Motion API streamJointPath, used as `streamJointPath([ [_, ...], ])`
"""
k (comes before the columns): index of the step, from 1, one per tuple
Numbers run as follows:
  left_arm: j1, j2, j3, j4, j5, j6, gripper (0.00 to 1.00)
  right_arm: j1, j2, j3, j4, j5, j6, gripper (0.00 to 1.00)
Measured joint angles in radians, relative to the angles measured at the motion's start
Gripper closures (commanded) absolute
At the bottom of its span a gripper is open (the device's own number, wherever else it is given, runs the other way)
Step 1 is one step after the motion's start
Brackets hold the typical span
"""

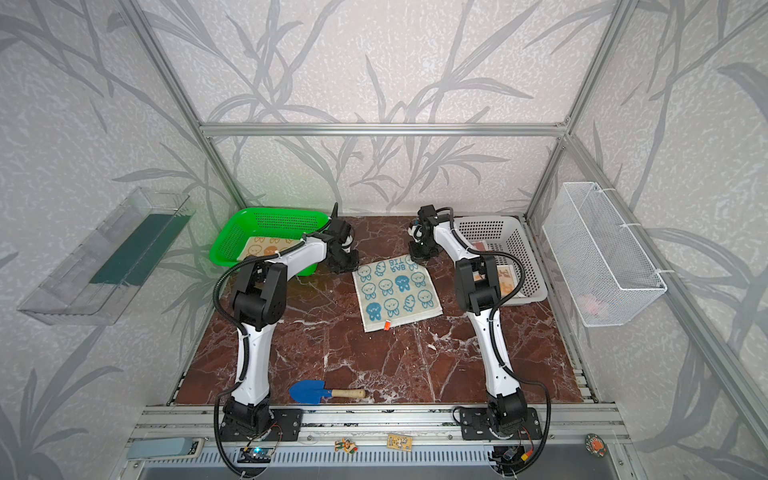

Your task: Fold and stack the towels

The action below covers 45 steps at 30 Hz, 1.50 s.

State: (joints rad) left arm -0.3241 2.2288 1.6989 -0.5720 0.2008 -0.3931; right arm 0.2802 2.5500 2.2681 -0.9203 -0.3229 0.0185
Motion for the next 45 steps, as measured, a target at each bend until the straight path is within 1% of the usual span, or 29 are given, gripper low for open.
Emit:
streamJointPath([
  [3,0.000,0.000,0.000,-0.004,0.000,0.001,0.83,-0.002,-0.001,-0.007,0.006,-0.003,0.000,1.00],
  [9,0.000,0.000,0.002,-0.020,-0.007,0.018,0.88,-0.004,-0.006,-0.016,0.011,-0.010,0.005,1.00],
  [10,0.000,0.001,0.004,-0.024,-0.011,0.021,0.92,-0.005,-0.006,-0.016,0.011,-0.011,0.007,1.00],
  [11,0.000,0.002,0.008,-0.030,-0.014,0.024,0.93,-0.005,-0.007,-0.017,0.011,-0.013,0.008,1.00],
  [17,0.017,0.038,0.081,-0.076,-0.013,0.053,1.00,-0.021,-0.022,-0.035,0.015,-0.049,0.035,1.00],
  [21,0.035,0.076,0.163,-0.095,0.003,0.073,1.00,-0.042,-0.057,-0.074,0.032,-0.077,0.061,1.00],
  [25,0.045,0.083,0.227,-0.105,0.015,0.095,1.00,-0.055,-0.085,-0.093,0.045,-0.095,0.073,1.00],
  [30,0.049,0.082,0.259,-0.084,0.045,0.119,1.00,-0.061,-0.106,-0.096,0.051,-0.107,0.087,1.00],
  [35,0.049,0.080,0.258,-0.084,0.064,0.138,1.00,-0.061,-0.151,-0.140,0.060,-0.116,0.093,1.00],
  [38,0.049,0.056,0.234,-0.074,0.066,0.147,1.00,-0.060,-0.193,-0.188,0.065,-0.123,0.097,1.00],
  [45,0.049,-0.078,0.091,-0.016,0.072,0.154,1.00,-0.060,-0.314,-0.323,0.100,-0.125,0.113,1.00],
])
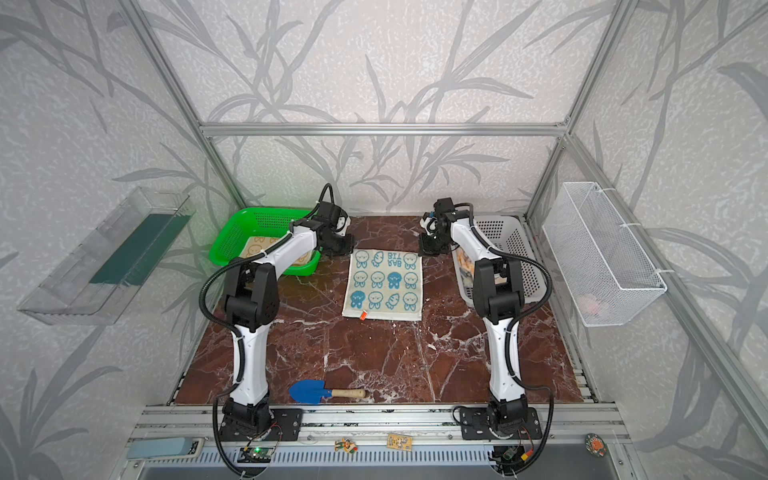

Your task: Fold and stack the towels

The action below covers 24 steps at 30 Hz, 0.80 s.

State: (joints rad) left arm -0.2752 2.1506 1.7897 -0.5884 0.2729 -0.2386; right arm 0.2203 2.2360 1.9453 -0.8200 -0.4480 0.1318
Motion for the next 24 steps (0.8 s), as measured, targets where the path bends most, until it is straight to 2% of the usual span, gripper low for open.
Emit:
streamJointPath([
  [6,0.000,-0.116,-0.146,0.066,0.011,-0.010,1.00,0.000,-0.106,-0.142,0.036,-0.014,0.027,1.00],
  [16,-0.005,-0.344,-0.512,0.235,0.036,-0.106,1.00,0.019,-0.271,-0.404,0.093,-0.014,0.078,1.00],
  [24,-0.037,-0.418,-0.727,0.357,0.047,-0.178,1.00,0.057,-0.375,-0.634,0.148,0.022,0.123,1.00],
])
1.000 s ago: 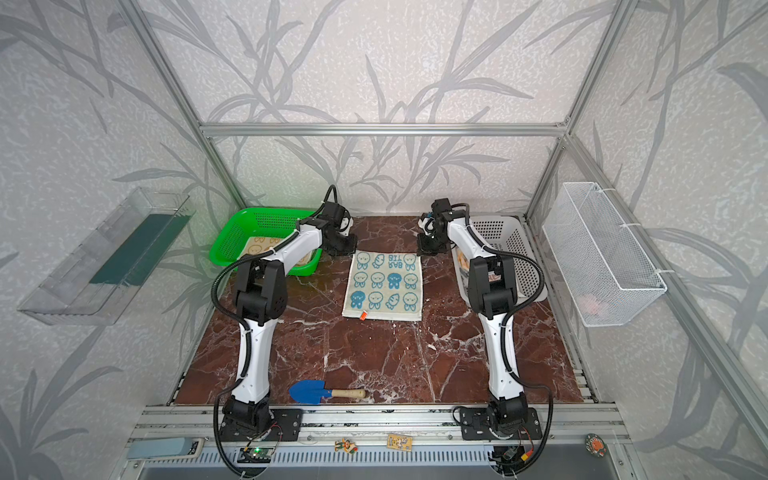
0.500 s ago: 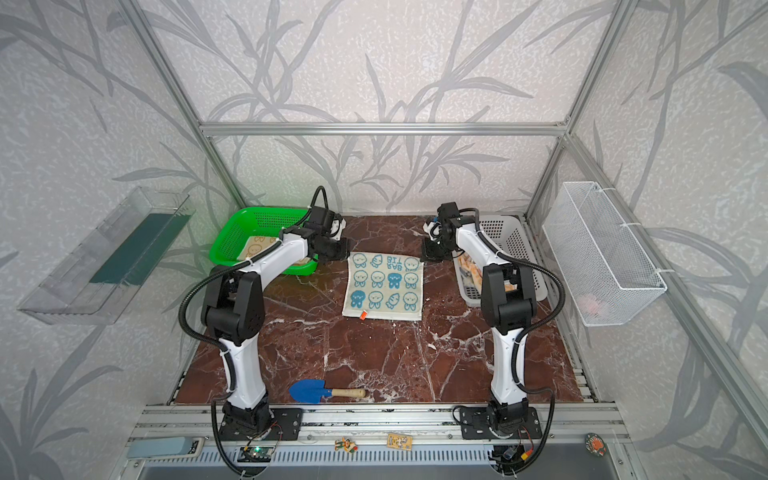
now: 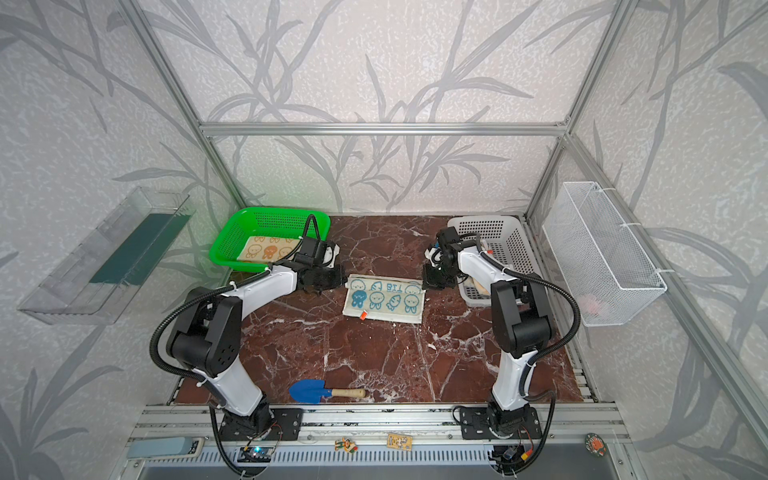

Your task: Fold and stack the towels

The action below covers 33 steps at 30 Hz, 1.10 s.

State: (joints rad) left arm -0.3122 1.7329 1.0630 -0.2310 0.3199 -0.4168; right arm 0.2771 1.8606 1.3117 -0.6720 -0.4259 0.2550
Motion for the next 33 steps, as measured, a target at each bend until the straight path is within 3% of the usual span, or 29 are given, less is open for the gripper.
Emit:
streamJointPath([
  [10,-0.021,0.040,-0.073,0.052,-0.006,-0.049,1.00,0.014,0.029,-0.088,0.050,0.035,0.025,1.00],
  [22,-0.008,0.174,0.199,-0.037,-0.042,-0.028,1.00,0.011,0.125,0.151,-0.023,0.146,0.016,1.00],
  [33,-0.002,0.151,0.237,-0.083,-0.052,-0.009,1.00,0.024,0.044,0.125,-0.054,0.150,0.014,1.00],
])
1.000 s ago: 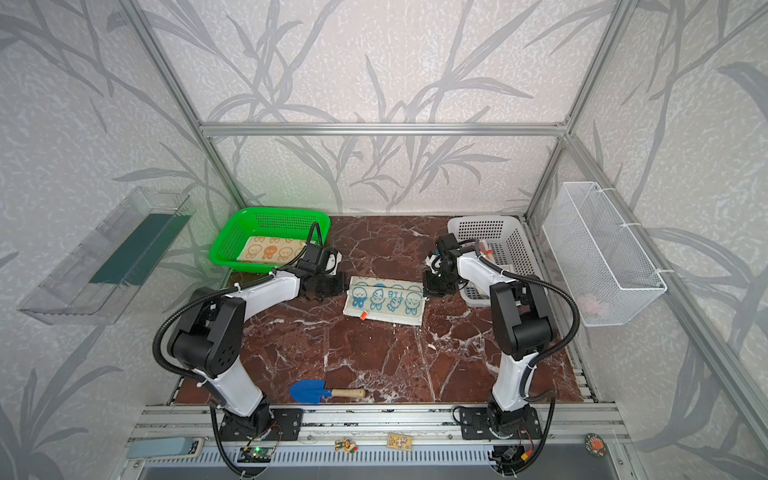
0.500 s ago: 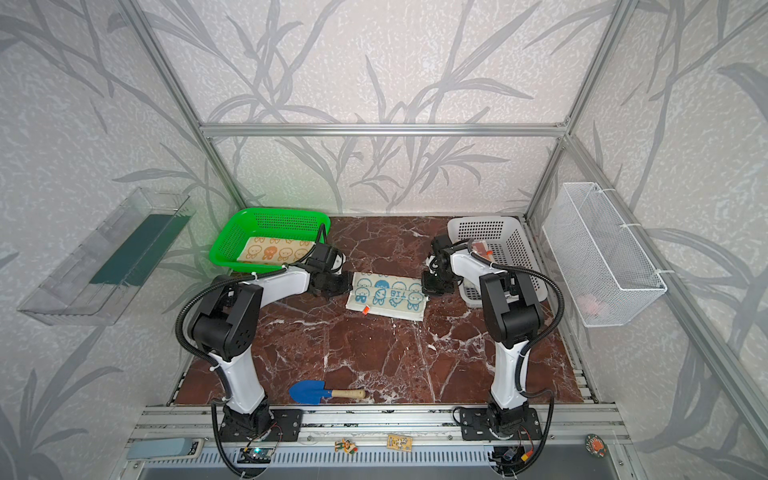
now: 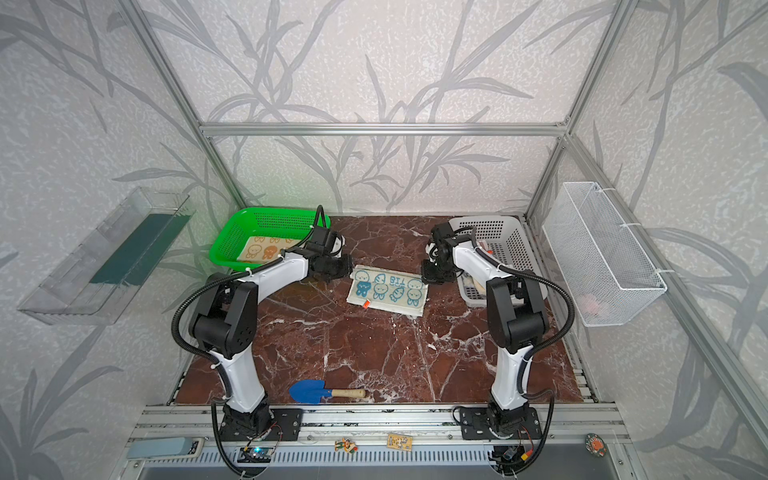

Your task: Fold and stack the towels

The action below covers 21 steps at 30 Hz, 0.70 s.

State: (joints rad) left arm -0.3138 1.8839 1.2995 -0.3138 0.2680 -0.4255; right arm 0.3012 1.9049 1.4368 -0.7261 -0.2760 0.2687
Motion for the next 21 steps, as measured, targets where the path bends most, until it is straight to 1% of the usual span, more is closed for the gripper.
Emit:
streamJointPath([
  [11,0.000,-0.058,-0.099,0.025,0.028,-0.016,1.00,0.042,-0.059,-0.137,0.023,0.008,0.001,1.00],
  [21,-0.005,-0.065,-0.223,0.085,0.052,-0.032,1.00,0.064,-0.061,-0.237,0.091,0.006,0.023,1.00],
])
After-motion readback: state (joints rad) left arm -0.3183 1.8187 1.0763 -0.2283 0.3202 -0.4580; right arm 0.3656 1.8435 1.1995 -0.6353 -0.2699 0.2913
